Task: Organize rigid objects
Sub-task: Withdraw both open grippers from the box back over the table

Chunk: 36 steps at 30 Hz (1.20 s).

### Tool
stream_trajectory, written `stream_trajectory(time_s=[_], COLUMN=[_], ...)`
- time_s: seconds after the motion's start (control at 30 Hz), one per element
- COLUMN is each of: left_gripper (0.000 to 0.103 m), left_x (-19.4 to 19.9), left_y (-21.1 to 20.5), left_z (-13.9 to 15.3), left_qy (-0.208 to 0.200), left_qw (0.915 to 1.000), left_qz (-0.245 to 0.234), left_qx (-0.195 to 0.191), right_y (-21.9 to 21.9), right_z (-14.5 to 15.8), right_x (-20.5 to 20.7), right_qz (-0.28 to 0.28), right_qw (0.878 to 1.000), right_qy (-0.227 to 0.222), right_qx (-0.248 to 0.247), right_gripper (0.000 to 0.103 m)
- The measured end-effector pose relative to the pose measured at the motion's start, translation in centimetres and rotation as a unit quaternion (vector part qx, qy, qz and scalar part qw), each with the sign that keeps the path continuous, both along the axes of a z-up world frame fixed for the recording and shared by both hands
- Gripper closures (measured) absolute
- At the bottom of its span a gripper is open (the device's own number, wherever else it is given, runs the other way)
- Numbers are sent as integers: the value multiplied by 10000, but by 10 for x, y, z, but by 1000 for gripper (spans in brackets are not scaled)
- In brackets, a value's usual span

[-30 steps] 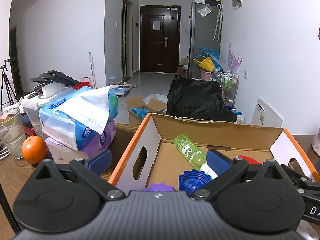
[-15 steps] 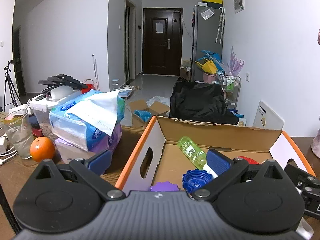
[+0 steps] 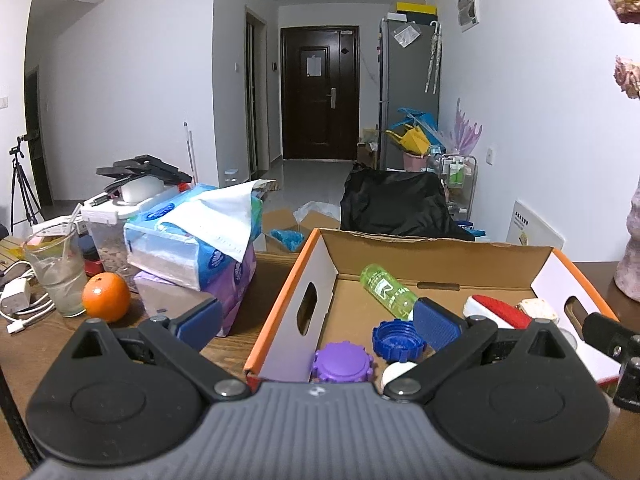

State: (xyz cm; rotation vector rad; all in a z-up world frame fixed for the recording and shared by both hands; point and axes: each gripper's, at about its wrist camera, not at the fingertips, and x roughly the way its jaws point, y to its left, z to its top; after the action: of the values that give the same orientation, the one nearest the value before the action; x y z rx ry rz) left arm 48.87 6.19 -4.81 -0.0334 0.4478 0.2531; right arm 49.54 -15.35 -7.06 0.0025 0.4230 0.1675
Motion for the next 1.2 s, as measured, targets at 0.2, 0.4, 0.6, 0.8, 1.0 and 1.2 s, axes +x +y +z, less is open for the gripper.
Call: stream_trajectory(time_s=[0.2,0.4,0.6,0.8,1.0,1.2], left_gripper=[0,0,0,0,0,0], left_x=[-22,-44,-63,-83,-103,-123], left_y=[0,0,-1,1,2,1], left_z=[0,-2,-4,-7,-10,-13], left_qy=[-58,-54,-29,-8,33,74], left_qw=[10000,9999,9998,9998,9998,9997], left_qz=[2,14,-11,-15,-8,-4], left_qx=[66,100,174,190,215,242], right_y=[-5,-7,-10,-13,-15,-16], right_z=[2,1,0,-3,-4,-7], right_x=[-19,-42,-61,-80,-100,-119], right_qz=[18,66,98,88,144,171], right_qw=[9999,9999,9998,9999,9999,9998], right_qy=[-109,-159,-140,-95,-62,-2], right_qx=[14,-8,-38,-59,-52,-63], right_gripper=[0,0,0,0,0,0])
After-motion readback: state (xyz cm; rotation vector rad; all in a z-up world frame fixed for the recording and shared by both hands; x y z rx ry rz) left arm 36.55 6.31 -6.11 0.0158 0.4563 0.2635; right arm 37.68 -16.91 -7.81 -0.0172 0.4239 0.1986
